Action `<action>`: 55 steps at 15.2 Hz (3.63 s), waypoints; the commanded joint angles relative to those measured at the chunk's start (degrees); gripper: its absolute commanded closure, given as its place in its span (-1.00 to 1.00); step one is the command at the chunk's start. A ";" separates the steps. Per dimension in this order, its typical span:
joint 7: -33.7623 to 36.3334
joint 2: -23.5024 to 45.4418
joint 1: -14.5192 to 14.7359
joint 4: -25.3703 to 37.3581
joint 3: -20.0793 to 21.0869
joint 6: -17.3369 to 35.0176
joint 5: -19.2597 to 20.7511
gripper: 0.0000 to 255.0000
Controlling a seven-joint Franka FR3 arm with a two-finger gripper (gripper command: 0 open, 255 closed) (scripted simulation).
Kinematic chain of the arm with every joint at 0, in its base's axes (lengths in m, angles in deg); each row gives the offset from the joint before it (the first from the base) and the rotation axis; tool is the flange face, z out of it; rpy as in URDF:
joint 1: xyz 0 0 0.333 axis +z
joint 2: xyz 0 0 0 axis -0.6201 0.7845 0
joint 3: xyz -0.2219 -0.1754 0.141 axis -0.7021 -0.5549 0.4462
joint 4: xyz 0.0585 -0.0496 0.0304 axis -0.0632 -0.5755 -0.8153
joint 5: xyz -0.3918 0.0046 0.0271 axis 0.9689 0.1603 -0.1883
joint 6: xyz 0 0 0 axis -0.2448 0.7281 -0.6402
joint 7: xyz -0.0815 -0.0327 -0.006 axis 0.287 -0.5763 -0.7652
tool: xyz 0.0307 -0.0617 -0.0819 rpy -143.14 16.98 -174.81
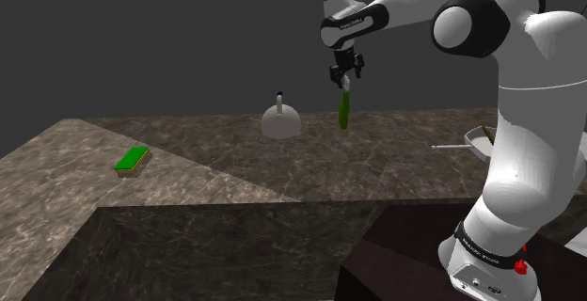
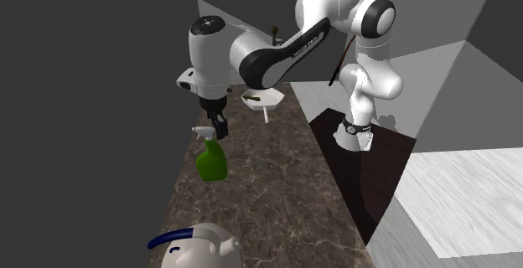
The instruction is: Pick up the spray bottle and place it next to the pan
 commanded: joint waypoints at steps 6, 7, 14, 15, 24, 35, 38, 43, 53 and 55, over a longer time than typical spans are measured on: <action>0.09 0.24 -0.17 -0.91 -0.07 1.20 0.04 -1.00; 0.09 0.24 -0.17 -0.91 -0.07 1.20 0.04 -1.00; 0.10 0.24 -0.17 -0.91 -0.07 1.20 0.04 1.00; 0.10 0.23 -0.16 -0.92 -0.06 1.20 0.05 1.00; -0.98 -0.50 -0.10 2.58 -0.08 -2.90 -0.16 1.00; -3.11 -0.58 -0.07 10.81 -0.14 -10.94 -0.54 1.00; -3.75 -0.26 -0.09 13.57 -0.17 -13.29 -0.65 1.00; -5.66 -5.85 -1.45 6.25 -1.10 -10.86 0.08 1.00; -12.98 -20.21 -6.48 -13.11 -5.36 -3.06 2.86 1.00; -14.73 -22.44 -7.56 -15.85 -6.43 -1.89 3.45 1.00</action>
